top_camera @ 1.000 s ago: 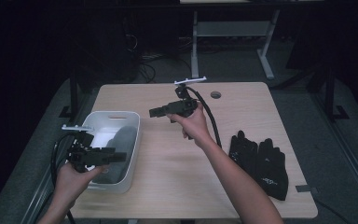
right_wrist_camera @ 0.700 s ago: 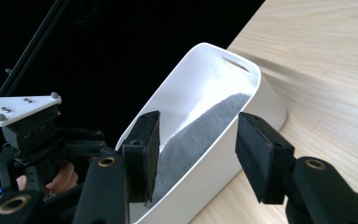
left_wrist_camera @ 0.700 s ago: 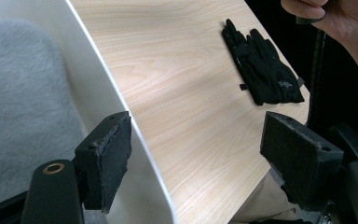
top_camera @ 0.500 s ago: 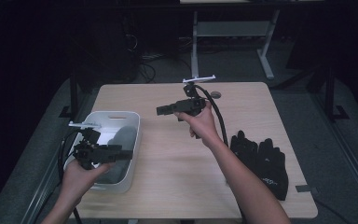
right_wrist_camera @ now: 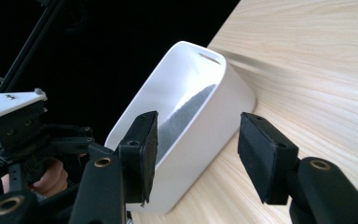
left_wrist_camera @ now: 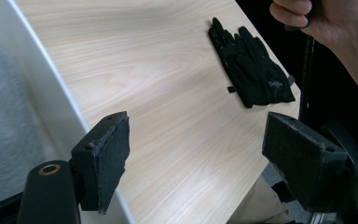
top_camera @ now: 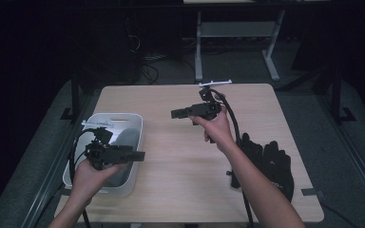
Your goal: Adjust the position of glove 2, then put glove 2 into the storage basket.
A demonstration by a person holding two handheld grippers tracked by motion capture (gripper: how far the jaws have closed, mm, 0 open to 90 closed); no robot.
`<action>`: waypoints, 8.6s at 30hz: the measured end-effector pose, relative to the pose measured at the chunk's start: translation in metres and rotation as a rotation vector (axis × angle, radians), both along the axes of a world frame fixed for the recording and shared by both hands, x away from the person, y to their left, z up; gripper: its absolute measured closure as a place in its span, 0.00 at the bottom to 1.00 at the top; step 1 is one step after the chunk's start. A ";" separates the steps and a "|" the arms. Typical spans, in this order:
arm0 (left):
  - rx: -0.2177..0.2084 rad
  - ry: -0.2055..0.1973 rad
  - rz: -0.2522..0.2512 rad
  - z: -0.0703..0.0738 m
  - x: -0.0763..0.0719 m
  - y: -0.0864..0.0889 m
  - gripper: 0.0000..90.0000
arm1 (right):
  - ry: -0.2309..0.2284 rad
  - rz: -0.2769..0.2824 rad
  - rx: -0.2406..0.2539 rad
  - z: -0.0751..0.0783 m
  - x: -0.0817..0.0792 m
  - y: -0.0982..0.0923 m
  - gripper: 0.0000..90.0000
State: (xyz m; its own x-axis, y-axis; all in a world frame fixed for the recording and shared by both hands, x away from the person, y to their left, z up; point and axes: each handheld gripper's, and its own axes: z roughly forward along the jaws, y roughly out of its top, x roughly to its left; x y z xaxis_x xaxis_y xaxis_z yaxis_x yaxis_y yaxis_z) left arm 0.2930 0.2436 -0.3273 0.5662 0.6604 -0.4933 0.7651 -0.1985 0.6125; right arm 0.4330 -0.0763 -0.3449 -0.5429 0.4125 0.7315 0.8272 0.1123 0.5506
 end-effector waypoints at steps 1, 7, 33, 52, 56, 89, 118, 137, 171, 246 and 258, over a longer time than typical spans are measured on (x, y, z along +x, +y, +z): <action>-0.003 -0.001 0.002 0.000 0.000 -0.002 0.25 | -0.002 -0.003 -0.001 -0.001 0.000 -0.003 0.52; 0.003 -0.003 -0.023 0.002 0.002 -0.013 0.25 | 0.004 -0.029 0.002 -0.004 -0.004 -0.023 0.52; 0.013 0.001 -0.072 -0.003 0.007 -0.041 0.25 | 0.024 -0.097 0.004 -0.020 -0.012 -0.073 0.52; 0.008 0.004 -0.125 -0.007 0.009 -0.070 0.25 | 0.049 -0.157 -0.009 -0.031 -0.028 -0.116 0.51; 0.009 0.002 -0.138 -0.009 0.011 -0.075 0.25 | 0.053 -0.172 -0.015 -0.033 -0.032 -0.128 0.51; 0.002 0.024 -0.239 -0.034 0.014 -0.147 0.23 | 0.110 -0.251 -0.078 -0.065 -0.068 -0.202 0.51; 0.000 0.017 -0.310 -0.068 0.005 -0.209 0.23 | 0.084 -0.316 -0.263 -0.095 -0.113 -0.263 0.52; 0.002 0.046 -0.324 -0.082 0.002 -0.216 0.22 | -0.098 -0.252 -0.651 -0.105 -0.135 -0.257 0.62; -0.002 0.034 -0.321 -0.075 0.002 -0.211 0.23 | -0.175 -0.281 -0.577 -0.052 -0.137 -0.238 0.87; 0.125 0.141 -0.317 -0.131 0.015 -0.271 0.43 | -0.075 -0.405 -0.495 -0.114 -0.090 -0.220 0.43; 0.162 0.106 -0.363 -0.135 0.019 -0.280 0.84 | -0.055 -0.365 -0.495 -0.120 -0.091 -0.217 0.70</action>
State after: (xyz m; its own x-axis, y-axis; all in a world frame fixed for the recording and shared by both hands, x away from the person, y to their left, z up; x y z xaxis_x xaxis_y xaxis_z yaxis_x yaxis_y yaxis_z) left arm 0.3123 -0.0369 -0.4625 0.7286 0.5009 -0.4671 0.6845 -0.5550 0.4727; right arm 0.3417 -0.2938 -0.4649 -0.3341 0.8624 0.3802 0.8322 0.0806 0.5486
